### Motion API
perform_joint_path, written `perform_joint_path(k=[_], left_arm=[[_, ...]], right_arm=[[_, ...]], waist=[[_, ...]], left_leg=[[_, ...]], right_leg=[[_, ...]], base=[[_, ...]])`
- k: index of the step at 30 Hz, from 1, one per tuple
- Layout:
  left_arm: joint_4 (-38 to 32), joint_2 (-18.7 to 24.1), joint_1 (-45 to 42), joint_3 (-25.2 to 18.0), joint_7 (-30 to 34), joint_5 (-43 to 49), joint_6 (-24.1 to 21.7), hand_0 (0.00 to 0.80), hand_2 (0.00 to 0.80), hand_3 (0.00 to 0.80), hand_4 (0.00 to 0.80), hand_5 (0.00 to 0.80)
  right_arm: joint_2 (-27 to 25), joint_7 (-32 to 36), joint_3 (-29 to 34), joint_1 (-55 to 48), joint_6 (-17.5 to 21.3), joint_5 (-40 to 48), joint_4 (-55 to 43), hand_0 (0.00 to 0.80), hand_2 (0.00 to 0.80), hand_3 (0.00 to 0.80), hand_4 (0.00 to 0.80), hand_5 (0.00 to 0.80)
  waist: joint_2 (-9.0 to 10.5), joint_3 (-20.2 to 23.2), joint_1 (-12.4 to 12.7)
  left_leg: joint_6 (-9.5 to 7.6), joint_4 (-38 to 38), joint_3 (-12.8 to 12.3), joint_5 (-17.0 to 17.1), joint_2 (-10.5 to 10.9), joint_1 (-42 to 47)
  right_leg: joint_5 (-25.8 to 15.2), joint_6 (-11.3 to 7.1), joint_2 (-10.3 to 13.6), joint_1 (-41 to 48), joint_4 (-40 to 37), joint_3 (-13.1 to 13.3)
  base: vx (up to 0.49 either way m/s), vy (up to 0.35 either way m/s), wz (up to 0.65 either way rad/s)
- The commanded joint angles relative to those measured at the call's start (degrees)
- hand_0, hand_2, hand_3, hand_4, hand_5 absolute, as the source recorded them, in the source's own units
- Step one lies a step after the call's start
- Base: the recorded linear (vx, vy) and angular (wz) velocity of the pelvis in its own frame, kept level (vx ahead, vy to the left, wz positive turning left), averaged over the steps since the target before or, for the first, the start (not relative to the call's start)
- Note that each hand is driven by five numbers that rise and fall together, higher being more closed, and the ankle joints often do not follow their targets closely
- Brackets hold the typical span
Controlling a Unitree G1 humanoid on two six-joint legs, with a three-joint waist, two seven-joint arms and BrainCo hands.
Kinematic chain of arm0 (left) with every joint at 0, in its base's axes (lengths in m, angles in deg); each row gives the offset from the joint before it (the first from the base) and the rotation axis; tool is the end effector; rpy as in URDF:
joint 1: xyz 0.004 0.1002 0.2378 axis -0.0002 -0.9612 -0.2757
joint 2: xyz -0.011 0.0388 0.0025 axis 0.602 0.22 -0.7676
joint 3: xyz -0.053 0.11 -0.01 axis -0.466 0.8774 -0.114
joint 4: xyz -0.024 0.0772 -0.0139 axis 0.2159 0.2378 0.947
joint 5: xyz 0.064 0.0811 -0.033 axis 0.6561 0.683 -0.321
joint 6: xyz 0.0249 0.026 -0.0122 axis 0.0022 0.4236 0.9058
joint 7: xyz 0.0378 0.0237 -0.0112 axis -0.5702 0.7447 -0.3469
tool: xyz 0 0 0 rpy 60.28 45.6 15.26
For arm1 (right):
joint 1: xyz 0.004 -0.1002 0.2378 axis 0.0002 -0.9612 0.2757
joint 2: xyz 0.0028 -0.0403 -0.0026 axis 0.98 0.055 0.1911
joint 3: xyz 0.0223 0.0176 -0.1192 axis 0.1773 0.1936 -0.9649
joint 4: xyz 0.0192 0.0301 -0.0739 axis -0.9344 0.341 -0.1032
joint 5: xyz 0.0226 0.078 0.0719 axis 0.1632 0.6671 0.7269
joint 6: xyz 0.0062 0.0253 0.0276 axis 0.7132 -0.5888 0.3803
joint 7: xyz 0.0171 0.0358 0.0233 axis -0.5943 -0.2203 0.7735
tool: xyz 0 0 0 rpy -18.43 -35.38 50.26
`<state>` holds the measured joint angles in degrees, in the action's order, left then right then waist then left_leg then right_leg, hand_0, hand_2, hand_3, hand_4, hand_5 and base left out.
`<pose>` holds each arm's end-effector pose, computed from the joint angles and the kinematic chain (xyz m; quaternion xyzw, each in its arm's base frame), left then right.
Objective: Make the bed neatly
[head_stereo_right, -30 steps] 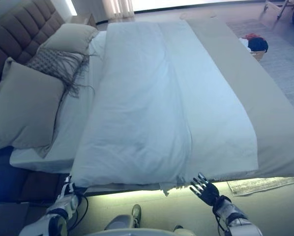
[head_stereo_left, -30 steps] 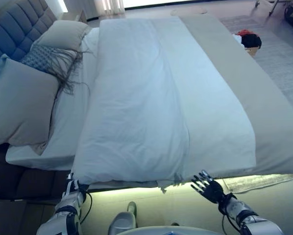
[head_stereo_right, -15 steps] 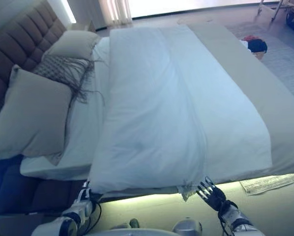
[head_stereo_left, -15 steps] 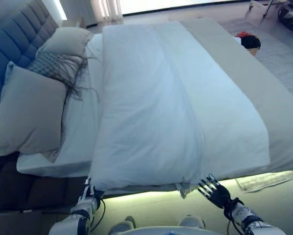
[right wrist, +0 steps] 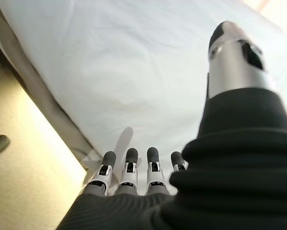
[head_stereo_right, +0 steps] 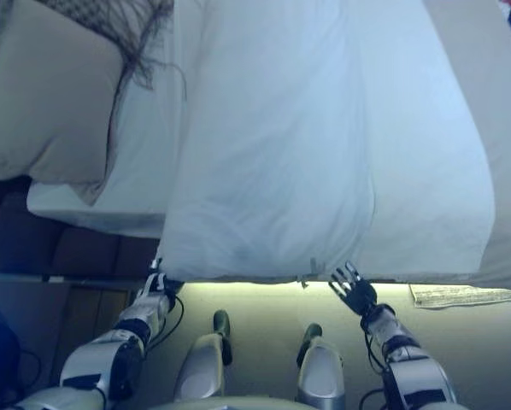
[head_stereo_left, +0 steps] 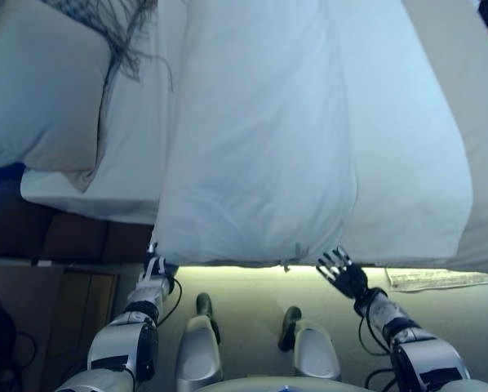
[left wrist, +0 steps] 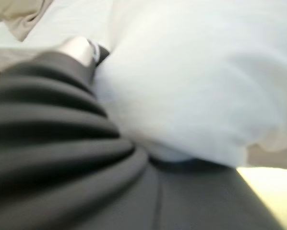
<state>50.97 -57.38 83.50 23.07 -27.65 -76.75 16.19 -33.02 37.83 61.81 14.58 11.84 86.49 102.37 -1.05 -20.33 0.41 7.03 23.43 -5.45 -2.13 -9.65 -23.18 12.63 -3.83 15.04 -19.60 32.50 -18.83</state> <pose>0.2681 0.2200 -0.0503 -0.6641 0.1410 0.2449 0.6922 0.2428 -0.2645 -0.0553 0.3756 0.2576 -0.0326 0.8897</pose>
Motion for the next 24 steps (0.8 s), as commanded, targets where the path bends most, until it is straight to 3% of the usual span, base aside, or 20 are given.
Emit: perform_joint_path(k=[1,5,14,24], left_arm=[[0.63,5.85,-5.98,-1.77,-3.4,-5.86,-4.92,0.8,0.8,0.8,0.8,0.8],[-0.15,4.99,-5.71,-1.6,-3.4,-9.95,-4.84,0.8,0.8,0.8,0.8,0.8],[2.19,5.31,-5.94,-2.41,-2.64,-12.27,-3.83,0.8,0.8,0.8,0.8,0.8],[3.87,7.16,-9.21,-3.03,-1.44,-11.38,-0.57,0.8,0.8,0.8,0.8,0.8]], right_arm=[[-0.73,-0.2,0.31,0.79,-0.28,2.78,-3.13,0.0,0.0,0.0,0.0,0.0],[-2.61,0.65,0.28,2.38,-0.91,3.32,-5.0,0.0,0.0,0.0,0.0,0.0],[-5.38,2.09,0.66,4.11,-1.23,4.35,-6.92,0.0,0.0,0.0,0.0,0.0],[-7.34,2.38,0.35,3.72,-1.59,4.91,-10.23,0.0,0.0,0.0,0.0,0.0]], waist=[[2.84,-2.95,2.76],[3.81,-4.02,3.17],[4.6,-5.66,4.32],[4.59,-6.05,5.28]], left_leg=[[-2.53,7.71,0.18,-4.78,2.02,-3.86],[-2.22,14.13,1.72,-8.39,2.17,-10.33],[-2.37,26.98,4.2,-12.82,0.96,-23.14],[-2.79,35.43,6.46,-14.94,1.54,-31.05]], right_leg=[[-2.25,-0.5,0.35,-4.37,3.41,4.93],[1.7,-0.57,0.89,-11.68,11.99,7.03],[6.03,0.22,2.26,-25.02,25.96,8.58],[7.72,0.13,3.09,-32.83,33.3,9.35]], base=[[-0.139,0.063,0.09],[-0.097,0.058,0.06],[-0.124,0.047,0.06],[-0.034,0.021,0.0]])
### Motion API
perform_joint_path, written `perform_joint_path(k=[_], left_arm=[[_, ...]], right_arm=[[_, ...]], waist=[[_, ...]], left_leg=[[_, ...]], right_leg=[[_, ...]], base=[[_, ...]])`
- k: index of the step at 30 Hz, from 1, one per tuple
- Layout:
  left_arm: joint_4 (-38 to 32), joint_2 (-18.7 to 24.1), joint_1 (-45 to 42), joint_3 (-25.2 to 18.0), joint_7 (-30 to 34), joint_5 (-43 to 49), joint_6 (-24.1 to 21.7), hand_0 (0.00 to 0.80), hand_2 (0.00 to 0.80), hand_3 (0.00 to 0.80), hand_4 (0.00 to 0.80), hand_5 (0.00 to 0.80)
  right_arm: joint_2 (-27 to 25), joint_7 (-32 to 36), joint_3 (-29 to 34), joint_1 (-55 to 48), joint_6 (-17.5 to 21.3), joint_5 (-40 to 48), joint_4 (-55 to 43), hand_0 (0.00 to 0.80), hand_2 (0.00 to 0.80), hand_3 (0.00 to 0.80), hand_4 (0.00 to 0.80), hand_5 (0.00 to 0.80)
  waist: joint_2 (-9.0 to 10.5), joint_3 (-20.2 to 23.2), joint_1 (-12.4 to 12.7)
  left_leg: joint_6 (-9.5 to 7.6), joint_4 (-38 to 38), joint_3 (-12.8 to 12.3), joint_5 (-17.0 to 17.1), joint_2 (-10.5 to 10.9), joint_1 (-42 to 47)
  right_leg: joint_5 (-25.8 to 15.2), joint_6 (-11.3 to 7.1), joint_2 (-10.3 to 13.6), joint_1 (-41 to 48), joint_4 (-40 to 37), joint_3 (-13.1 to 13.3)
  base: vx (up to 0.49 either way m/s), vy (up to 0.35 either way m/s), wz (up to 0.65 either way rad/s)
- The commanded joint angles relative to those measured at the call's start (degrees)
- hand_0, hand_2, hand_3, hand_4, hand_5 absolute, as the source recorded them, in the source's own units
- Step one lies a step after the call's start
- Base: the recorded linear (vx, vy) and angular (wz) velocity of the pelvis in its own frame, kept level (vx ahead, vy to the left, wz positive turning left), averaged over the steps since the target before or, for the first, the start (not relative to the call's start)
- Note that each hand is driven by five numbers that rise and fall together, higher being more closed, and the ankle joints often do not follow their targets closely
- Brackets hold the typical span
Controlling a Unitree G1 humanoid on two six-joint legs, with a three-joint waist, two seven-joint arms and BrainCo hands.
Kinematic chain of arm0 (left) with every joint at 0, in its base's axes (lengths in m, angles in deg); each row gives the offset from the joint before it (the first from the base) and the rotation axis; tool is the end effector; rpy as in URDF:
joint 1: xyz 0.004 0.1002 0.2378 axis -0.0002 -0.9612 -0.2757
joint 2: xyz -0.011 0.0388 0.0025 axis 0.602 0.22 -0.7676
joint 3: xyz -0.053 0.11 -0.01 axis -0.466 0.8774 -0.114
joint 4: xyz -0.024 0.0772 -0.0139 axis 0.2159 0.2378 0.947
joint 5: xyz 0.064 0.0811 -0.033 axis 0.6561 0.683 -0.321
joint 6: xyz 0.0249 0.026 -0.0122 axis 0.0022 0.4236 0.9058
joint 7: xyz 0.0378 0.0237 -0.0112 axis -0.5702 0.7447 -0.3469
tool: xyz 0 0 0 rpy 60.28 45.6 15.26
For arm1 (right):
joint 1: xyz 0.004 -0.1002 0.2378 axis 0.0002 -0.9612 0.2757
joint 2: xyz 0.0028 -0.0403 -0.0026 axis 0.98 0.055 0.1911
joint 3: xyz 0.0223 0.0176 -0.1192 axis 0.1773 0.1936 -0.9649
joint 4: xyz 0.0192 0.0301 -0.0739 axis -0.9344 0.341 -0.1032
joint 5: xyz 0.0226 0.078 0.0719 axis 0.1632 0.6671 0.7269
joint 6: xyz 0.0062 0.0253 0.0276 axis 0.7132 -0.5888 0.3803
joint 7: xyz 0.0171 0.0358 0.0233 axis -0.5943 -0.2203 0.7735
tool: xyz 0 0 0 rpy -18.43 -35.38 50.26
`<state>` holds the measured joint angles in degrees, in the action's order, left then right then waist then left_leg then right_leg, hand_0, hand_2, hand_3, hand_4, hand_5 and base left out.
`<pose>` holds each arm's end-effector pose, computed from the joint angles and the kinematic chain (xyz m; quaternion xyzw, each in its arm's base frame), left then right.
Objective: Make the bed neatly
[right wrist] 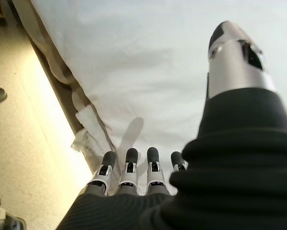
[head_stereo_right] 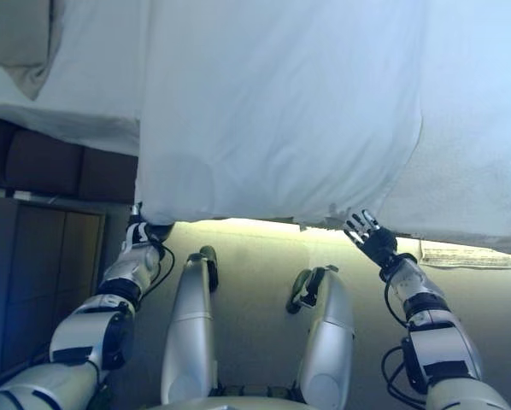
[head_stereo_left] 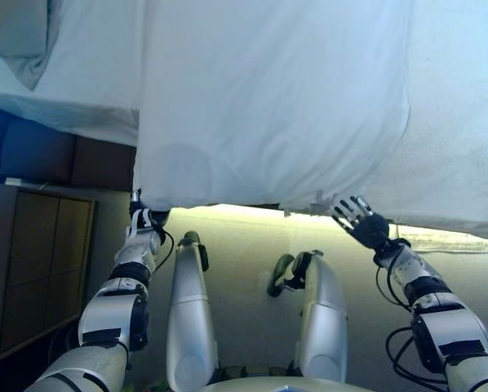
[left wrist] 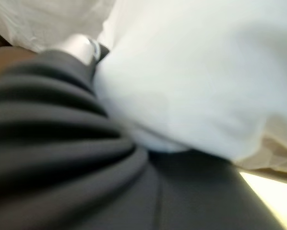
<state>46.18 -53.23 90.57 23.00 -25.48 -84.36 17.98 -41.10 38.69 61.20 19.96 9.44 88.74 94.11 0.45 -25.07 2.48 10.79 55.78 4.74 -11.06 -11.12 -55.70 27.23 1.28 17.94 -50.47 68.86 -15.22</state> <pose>0.3127 0.2346 0.0054 -0.7110 0.0387 0.1590 0.6839 0.2843 -0.2950 0.0073 0.3401 0.1634 0.0189 0.9259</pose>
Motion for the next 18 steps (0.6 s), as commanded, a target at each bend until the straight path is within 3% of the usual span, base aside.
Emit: perform_joint_path(k=[1,8,12,13,14,18], left_arm=[[8.61,2.85,-17.05,-2.98,-3.71,-4.13,-2.37,0.8,0.8,0.8,0.8,0.8],[9.98,3.1,-20.67,-4.8,-2.18,-3.05,1.09,0.8,0.8,0.8,0.8,0.8],[10.56,2.98,-21.44,-3.66,1.72,2.39,5.62,0.8,0.8,0.8,0.8,0.8],[10.85,3.02,-21.64,-3.36,1.77,3.16,5.97,0.552,0.552,0.552,0.552,0.552],[11.12,3.03,-22.46,-3.09,1.26,3.72,6.37,0.0,0.0,0.0,0.0,0.0],[13.2,3.96,-25.92,-4.94,0.36,6.2,8.1,0.0,0.0,0.0,0.0,0.0]], right_arm=[[0.73,1.16,0.91,-1.91,0.92,2.9,-2.93,0.0,0.0,0.0,0.0,0.0],[0.19,-0.7,1.81,-2.9,0.35,2.68,-6.56,0.0,0.0,0.0,0.0,0.0],[0.66,-0.06,1.51,-3.27,0.93,2.8,-6.92,0.0,0.0,0.0,0.0,0.0],[0.69,0.24,1.46,-3.5,1.05,2.94,-7.03,0.0,0.0,0.0,0.0,0.0],[0.86,0.2,1.48,-3.62,1.14,3.14,-7.53,0.0,0.0,0.0,0.0,0.0],[1.39,0.03,2.19,-4.56,1.09,2.69,-8.63,0.0,0.0,0.0,0.0,0.0]], waist=[[3.02,-1.3,3.3],[2.87,-0.74,3.46],[2.84,-0.68,3.61],[2.81,-0.6,3.61],[2.61,-0.51,3.66],[1.88,-0.32,3.8]], left_leg=[[-6.6,3.76,-3.6,-6.16,3.11,0.87],[-6.66,6.33,-3.39,-6.51,3.2,-1.35],[-6.6,6.96,-3.47,-6.51,3.18,-1.66],[-6.58,6.82,-3.49,-6.42,3.1,-1.53],[-6.45,6.42,-3.67,-6.26,3.03,-1.19],[-6.18,4.04,-4.65,-5.71,2.91,1.69]], right_leg=[[-6.76,-4.97,0.27,-2.54,-2.51,5.73],[-5.93,-4.7,0.45,-4.78,0.27,6.08],[-5.94,-4.77,0.58,-4.98,0.82,5.99],[-6.12,-4.82,0.56,-4.83,0.56,5.93],[-6.32,-4.91,0.61,-4.5,0.09,5.8],[-7.1,-5.13,0.75,-1.97,-2.42,5.1]], base=[[0.0,0.0,0.0],[-0.003,-0.001,0.0],[-0.011,-0.021,0.01],[-0.02,-0.047,0.02],[-0.008,-0.032,0.03],[0.021,-0.004,0.02]])
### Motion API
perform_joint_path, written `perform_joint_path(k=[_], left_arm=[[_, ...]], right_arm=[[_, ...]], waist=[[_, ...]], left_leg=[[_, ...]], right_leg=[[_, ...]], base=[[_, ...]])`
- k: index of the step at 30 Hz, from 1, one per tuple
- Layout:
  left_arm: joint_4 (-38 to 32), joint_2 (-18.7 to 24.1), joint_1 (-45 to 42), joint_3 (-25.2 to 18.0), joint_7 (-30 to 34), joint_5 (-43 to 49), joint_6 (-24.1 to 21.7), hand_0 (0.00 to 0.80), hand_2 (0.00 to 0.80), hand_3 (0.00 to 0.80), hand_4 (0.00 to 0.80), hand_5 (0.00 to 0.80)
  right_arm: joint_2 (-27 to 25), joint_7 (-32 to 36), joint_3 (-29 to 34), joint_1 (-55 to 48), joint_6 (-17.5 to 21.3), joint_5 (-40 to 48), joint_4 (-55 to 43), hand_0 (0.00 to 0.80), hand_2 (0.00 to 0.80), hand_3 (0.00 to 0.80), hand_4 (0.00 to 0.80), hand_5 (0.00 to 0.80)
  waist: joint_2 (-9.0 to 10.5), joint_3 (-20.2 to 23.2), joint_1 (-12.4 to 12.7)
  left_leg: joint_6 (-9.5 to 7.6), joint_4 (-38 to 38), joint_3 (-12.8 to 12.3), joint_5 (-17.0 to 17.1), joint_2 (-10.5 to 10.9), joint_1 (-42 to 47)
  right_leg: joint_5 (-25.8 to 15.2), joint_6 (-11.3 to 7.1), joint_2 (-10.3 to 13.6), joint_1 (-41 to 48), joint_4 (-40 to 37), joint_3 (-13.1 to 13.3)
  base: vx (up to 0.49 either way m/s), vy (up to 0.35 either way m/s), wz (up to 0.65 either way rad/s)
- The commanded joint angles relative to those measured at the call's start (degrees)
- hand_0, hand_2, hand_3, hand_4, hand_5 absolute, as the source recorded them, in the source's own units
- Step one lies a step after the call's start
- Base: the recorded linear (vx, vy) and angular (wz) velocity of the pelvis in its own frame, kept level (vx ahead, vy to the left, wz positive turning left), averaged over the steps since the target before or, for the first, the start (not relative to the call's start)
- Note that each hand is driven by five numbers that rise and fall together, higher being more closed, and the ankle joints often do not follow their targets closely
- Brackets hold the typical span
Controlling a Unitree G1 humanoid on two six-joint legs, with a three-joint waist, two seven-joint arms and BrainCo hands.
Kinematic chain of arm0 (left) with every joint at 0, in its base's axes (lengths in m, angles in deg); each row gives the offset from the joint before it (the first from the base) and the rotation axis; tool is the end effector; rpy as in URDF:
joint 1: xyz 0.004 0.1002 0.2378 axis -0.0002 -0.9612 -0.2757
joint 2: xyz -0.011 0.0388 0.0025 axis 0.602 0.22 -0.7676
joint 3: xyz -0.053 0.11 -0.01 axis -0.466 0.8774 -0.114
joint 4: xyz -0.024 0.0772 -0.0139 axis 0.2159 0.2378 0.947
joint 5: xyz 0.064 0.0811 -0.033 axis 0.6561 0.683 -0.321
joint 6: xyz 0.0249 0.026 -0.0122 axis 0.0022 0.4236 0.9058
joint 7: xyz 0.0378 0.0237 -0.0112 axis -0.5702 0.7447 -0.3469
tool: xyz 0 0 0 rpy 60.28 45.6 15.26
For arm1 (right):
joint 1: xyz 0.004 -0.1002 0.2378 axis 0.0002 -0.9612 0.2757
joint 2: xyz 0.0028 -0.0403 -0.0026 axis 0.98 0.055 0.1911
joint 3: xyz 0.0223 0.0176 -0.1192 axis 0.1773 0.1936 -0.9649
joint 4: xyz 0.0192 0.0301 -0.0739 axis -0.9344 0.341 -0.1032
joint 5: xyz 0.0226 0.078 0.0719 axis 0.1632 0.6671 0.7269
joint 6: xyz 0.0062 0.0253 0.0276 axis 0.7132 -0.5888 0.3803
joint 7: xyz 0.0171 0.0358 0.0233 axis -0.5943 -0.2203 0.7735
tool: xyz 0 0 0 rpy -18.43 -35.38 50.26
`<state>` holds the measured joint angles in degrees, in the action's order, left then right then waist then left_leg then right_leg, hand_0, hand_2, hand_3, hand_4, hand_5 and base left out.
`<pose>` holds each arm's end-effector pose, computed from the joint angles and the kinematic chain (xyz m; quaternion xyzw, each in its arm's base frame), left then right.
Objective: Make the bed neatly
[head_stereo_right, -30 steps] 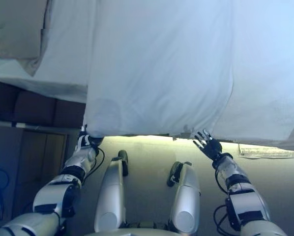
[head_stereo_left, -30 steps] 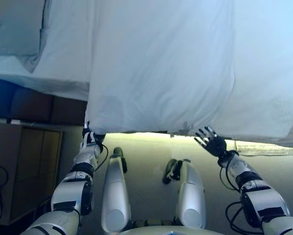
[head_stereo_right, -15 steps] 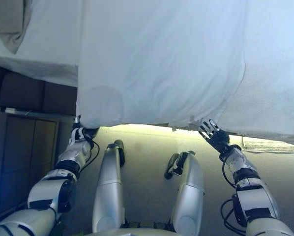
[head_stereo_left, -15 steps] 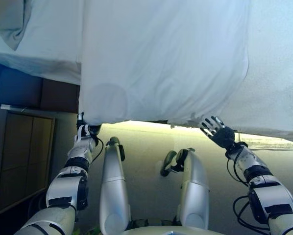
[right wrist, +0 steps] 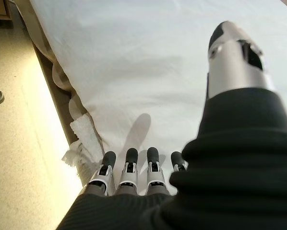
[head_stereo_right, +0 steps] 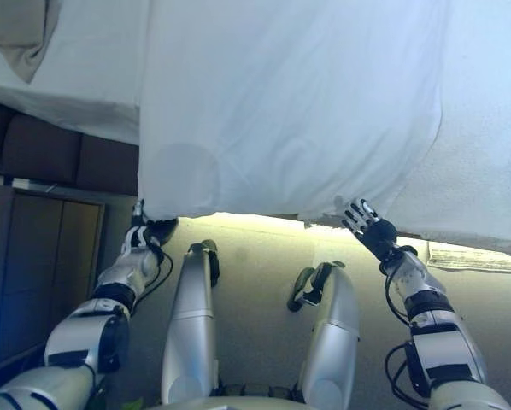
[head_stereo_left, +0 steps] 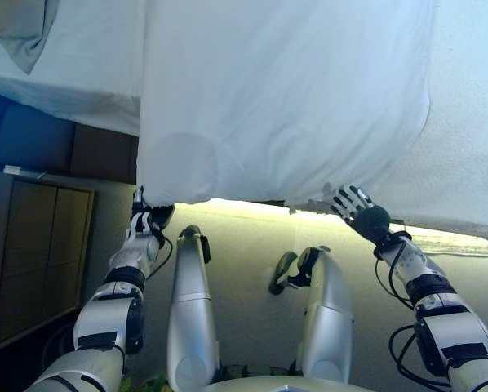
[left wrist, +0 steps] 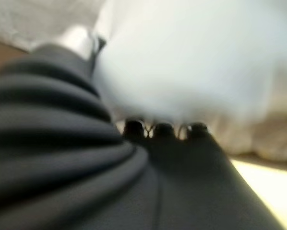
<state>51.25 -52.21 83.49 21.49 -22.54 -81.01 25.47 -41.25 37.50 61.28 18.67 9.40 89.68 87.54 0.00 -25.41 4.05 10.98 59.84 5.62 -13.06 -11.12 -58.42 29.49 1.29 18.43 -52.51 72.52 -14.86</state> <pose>0.2678 0.2479 -0.0400 -0.7047 0.1123 0.1898 0.6744 0.2899 -0.2885 0.0179 0.3375 0.1365 0.0443 0.9303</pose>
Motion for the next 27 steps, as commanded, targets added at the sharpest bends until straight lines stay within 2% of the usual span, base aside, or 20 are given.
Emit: perform_joint_path(k=[1,7,12,14,16,19,21,23,25,27], left_arm=[[8.94,3.26,-20.05,-4.22,-1.97,3.94,1.74,0.0,0.0,0.0,0.0,0.0],[12.31,2.94,-24.87,-6.71,2.91,9.14,5.18,0.0,0.0,0.0,0.0,0.0],[12.31,1.87,-24.47,-5.62,8.09,11.16,4.42,0.0,0.0,0.0,0.0,0.0],[10.27,1.72,-23.0,-4.44,13.42,10.3,2.66,0.0,0.0,0.0,0.0,0.0],[3.17,0.65,-21.19,-2.04,17.45,8.64,-0.02,0.0,0.0,0.0,0.0,0.0],[-16.0,-1.81,-20.84,6.18,20.61,5.25,-7.31,0.0,0.0,0.0,0.0,0.0],[-24.55,-1.49,-21.14,11.01,27.57,6.26,-10.95,0.0,0.0,0.0,0.0,0.0],[-28.49,-1.1,-20.65,13.41,33.79,8.61,-13.21,0.0,0.0,0.0,0.0,0.0],[-30.75,-0.19,-19.46,14.05,38.87,10.43,-14.82,0.0,0.0,0.0,0.0,0.0],[-33.43,0.55,-18.07,14.18,41.47,11.87,-16.08,0.0,0.0,0.0,0.0,0.0]], right_arm=[[1.69,1.03,2.11,-3.6,1.25,1.76,-2.26,0.0,0.0,0.0,0.0,0.0],[3.51,2.29,2.6,-5.93,1.88,0.2,-1.17,0.0,0.0,0.0,0.0,0.0],[5.29,1.74,2.31,-5.88,2.5,-0.57,-0.08,0.0,0.0,0.0,0.0,0.0],[5.7,1.58,1.99,-6.01,2.28,-0.79,0.11,0.0,0.0,0.0,0.0,0.0],[6.07,0.88,1.3,-6.75,2.35,-0.62,-1.0,0.0,0.0,0.0,0.0,0.0],[6.17,-0.41,1.01,-9.02,2.74,-0.16,-3.66,0.0,0.0,0.0,0.0,0.0],[5.99,-0.86,1.48,-9.9,3.12,0.52,-4.83,0.0,0.0,0.0,0.0,0.0],[5.71,-1.17,1.56,-9.75,3.15,1.16,-4.88,0.0,0.0,0.0,0.0,0.0],[5.14,-0.92,1.55,-9.11,2.61,1.81,-4.17,0.0,0.0,0.0,0.0,0.0],[4.87,-0.94,1.36,-8.54,1.91,2.09,-3.74,0.0,0.0,0.0,0.0,0.0]], waist=[[2.15,0.01,2.27],[1.66,0.31,2.12],[1.55,0.49,2.01],[1.55,0.79,1.74],[1.64,0.92,1.54],[1.38,0.84,1.76],[0.93,0.57,2.24],[0.64,0.4,2.47],[0.46,0.23,2.53],[0.37,0.06,2.52]], left_leg=[[-6.19,-0.69,-5.79,-3.42,2.79,5.25],[-5.04,-7.72,-7.35,-0.74,2.08,10.84],[-4.21,-15.78,-8.66,2.31,2.22,15.54],[-4.02,-18.81,-9.07,3.52,2.43,17.62],[-4.02,-21.59,-9.14,4.49,2.7,19.78],[-4.26,-24.95,-9.17,5.77,3.23,22.16],[-4.5,-26.27,-9.22,6.29,3.6,22.87],[-4.73,-26.67,-9.27,6.4,3.73,23.16],[-4.89,-26.82,-9.25,6.19,3.85,23.55],[-5.01,-26.87,-9.2,5.96,4.0,24.01]], right_leg=[[-9.66,-5.11,0.28,0.9,-6.9,4.55],[-12.23,-5.36,-0.49,6.15,-13.51,4.01],[-14.35,-5.69,-1.06,11.0,-20.26,3.18],[-15.23,-5.99,-1.13,13.06,-22.97,2.74],[-16.17,-6.38,-1.14,15.19,-25.73,2.24],[-17.95,-6.78,-1.14,17.82,-29.49,1.16],[-19.02,-7.02,-1.05,19.0,-31.26,0.44],[-19.57,-7.1,-1.06,19.53,-31.92,0.02],[-19.57,-7.09,-1.04,19.85,-31.91,-0.16],[-19.44,-6.97,-1.12,20.12,-31.73,-0.11]], base=[[0.07,0.027,0.03],[0.075,0.028,0.06],[0.05,0.01,0.04],[0.078,0.013,0.0],[0.077,0.007,0.04],[0.035,-0.016,0.11],[-0.006,-0.037,0.21],[-0.009,-0.028,0.14],[0.0,0.0,0.0],[0.0,0.0,0.0]])
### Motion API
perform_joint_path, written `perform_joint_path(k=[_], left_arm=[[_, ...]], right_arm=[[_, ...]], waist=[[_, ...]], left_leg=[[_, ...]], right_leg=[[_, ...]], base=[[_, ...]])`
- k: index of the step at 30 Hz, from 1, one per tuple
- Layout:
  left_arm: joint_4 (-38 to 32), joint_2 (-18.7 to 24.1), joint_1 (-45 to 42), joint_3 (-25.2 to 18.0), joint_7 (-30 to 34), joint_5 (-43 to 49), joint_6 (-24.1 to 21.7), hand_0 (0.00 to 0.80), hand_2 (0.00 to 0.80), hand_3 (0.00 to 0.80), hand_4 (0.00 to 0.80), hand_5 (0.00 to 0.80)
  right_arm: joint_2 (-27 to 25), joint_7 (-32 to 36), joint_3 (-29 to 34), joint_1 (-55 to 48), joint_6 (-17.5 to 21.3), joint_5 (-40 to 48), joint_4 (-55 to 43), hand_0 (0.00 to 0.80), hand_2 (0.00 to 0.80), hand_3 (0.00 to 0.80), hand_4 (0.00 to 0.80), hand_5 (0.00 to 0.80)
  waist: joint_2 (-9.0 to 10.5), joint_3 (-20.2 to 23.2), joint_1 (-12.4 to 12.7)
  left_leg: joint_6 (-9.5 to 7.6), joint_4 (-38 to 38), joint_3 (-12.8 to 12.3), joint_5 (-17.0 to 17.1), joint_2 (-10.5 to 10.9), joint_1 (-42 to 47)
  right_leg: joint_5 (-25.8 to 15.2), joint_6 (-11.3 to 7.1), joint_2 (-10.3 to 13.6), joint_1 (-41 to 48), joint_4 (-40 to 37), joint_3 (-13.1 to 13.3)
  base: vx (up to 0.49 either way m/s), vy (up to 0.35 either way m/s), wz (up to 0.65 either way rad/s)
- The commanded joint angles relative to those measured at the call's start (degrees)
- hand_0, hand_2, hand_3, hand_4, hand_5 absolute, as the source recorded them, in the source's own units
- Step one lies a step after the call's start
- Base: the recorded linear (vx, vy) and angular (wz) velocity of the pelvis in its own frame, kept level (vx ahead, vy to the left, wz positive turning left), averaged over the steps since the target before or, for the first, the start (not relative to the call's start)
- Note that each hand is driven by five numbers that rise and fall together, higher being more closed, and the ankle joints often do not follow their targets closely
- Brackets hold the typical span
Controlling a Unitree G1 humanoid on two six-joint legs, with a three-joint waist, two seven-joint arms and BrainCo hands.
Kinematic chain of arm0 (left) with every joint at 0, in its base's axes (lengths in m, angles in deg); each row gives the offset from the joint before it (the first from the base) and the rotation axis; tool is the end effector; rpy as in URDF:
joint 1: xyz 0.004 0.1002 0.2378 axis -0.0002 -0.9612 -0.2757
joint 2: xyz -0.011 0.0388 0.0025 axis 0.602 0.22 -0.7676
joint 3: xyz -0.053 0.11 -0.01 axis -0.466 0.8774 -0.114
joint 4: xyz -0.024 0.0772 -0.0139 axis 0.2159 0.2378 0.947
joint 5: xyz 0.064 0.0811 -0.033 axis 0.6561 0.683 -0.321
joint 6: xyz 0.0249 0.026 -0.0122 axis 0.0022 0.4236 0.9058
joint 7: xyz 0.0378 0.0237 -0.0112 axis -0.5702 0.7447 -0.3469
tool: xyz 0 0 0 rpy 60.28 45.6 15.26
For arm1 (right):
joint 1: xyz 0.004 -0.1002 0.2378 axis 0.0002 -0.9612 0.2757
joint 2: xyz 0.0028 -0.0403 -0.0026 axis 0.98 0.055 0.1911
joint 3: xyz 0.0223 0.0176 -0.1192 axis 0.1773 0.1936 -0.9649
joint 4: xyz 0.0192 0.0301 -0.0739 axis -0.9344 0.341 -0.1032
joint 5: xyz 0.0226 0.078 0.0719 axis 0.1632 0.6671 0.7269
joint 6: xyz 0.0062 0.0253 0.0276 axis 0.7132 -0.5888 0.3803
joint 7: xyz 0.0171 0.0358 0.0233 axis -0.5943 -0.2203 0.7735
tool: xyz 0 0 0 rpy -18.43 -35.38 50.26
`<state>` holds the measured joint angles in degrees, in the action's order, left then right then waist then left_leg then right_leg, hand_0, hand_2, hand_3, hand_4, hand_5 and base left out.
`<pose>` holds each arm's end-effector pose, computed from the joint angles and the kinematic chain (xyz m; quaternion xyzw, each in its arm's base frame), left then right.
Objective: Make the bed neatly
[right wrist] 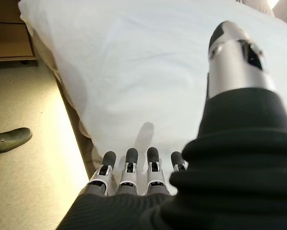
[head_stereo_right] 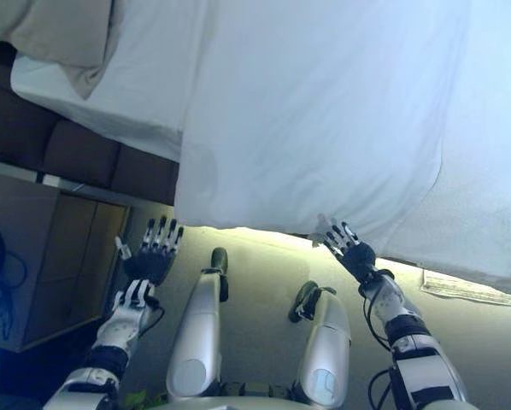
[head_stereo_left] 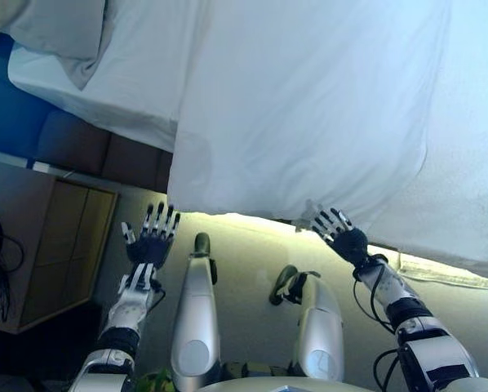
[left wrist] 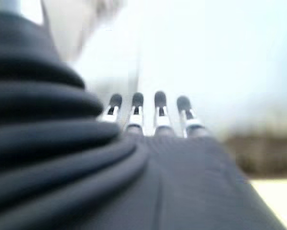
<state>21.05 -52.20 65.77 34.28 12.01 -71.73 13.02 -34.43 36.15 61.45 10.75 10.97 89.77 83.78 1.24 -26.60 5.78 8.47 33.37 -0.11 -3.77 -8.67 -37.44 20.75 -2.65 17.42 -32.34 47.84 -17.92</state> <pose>0.2328 0.2377 -0.0400 -0.5629 -0.0905 -0.1391 0.8097 0.2612 -0.2558 -0.0255 0.3800 0.1741 0.0411 0.9075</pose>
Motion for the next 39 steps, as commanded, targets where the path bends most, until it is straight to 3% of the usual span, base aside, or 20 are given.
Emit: perform_joint_path(k=[1,4,7,12,22,31,39], left_arm=[[-4.7,0.85,0.52,1.41,8.25,3.57,-4.26,0.0,0.0,0.0,0.0,0.0],[-8.62,1.53,2.58,1.45,11.37,6.05,-4.66,0.0,0.0,0.0,0.0,0.0],[-12.8,2.03,5.36,1.77,9.68,7.42,-4.43,0.0,0.0,0.0,0.0,0.0],[-12.93,3.2,10.9,1.14,6.41,7.72,-2.68,0.0,0.0,0.0,0.0,0.0],[-2.91,8.11,22.15,-0.62,1.44,3.22,3.07,0.0,0.0,0.0,0.0,0.0],[8.94,11.63,28.1,-0.68,-2.67,-4.14,2.38,0.0,0.0,0.0,0.0,0.0],[16.86,14.32,31.33,-0.59,-10.5,-6.6,-1.93,0.0,0.0,0.0,0.0,0.0]], right_arm=[[-1.95,0.3,0.99,-0.47,0.05,2.08,0.11,0.0,0.0,0.0,0.0,0.0],[-1.64,-0.02,0.39,-0.95,-0.3,2.03,0.0,0.0,0.0,0.0,0.0,0.0],[-1.57,0.02,0.18,-1.51,-0.82,1.8,0.03,0.0,0.0,0.0,0.0,0.0],[-1.76,0.63,-0.07,-1.57,-1.43,1.07,0.2,0.0,0.0,0.0,0.0,0.0],[-1.37,1.25,-0.25,-1.93,-0.93,1.55,0.76,0.0,0.0,0.0,0.0,0.0],[-3.37,2.21,0.8,-1.23,-0.72,4.0,3.37,0.0,0.0,0.0,0.0,0.0],[-5.72,2.35,1.84,-1.37,-0.18,8.02,3.75,0.0,0.0,0.0,0.0,0.0]], waist=[[-0.91,1.17,0.73],[-0.96,0.98,0.36],[-0.97,0.81,-0.29],[-0.36,0.57,-1.61],[2.04,-0.1,-5.23],[4.29,-2.65,-6.68],[6.53,-3.19,-6.69]], left_leg=[[-2.61,-0.41,-3.44,-3.45,1.6,3.24],[-2.84,0.1,-3.44,-3.88,1.73,3.14],[-3.15,0.86,-3.56,-4.3,1.72,2.85],[-3.2,3.1,-3.82,-5.21,1.12,1.85],[-3.39,8.79,-4.35,-7.19,-1.65,-3.4],[-3.67,13.87,-3.62,-9.04,-3.33,-10.33],[-4.07,19.15,-0.98,-10.06,-3.96,-19.76]], right_leg=[[-10.59,-2.99,-0.1,-0.01,-6.86,3.02],[-10.23,-2.8,-0.17,-0.35,-6.06,3.45],[-9.82,-2.64,-0.33,-1.22,-4.64,4.24],[-8.78,-2.23,-0.7,-2.65,-2.14,5.41],[-7.99,-2.27,-2.04,-8.83,3.07,8.62],[-8.19,-2.49,-2.78,-15.64,6.77,9.17],[-7.89,-2.29,-3.22,-24.11,11.4,8.63]], base=[[0.0,0.0,0.0],[0.026,0.035,-0.01],[0.021,0.046,-0.04],[0.039,0.027,-0.1],[0.047,-0.019,-0.14],[-0.006,0.005,-0.17],[-0.062,0.002,-0.1]])
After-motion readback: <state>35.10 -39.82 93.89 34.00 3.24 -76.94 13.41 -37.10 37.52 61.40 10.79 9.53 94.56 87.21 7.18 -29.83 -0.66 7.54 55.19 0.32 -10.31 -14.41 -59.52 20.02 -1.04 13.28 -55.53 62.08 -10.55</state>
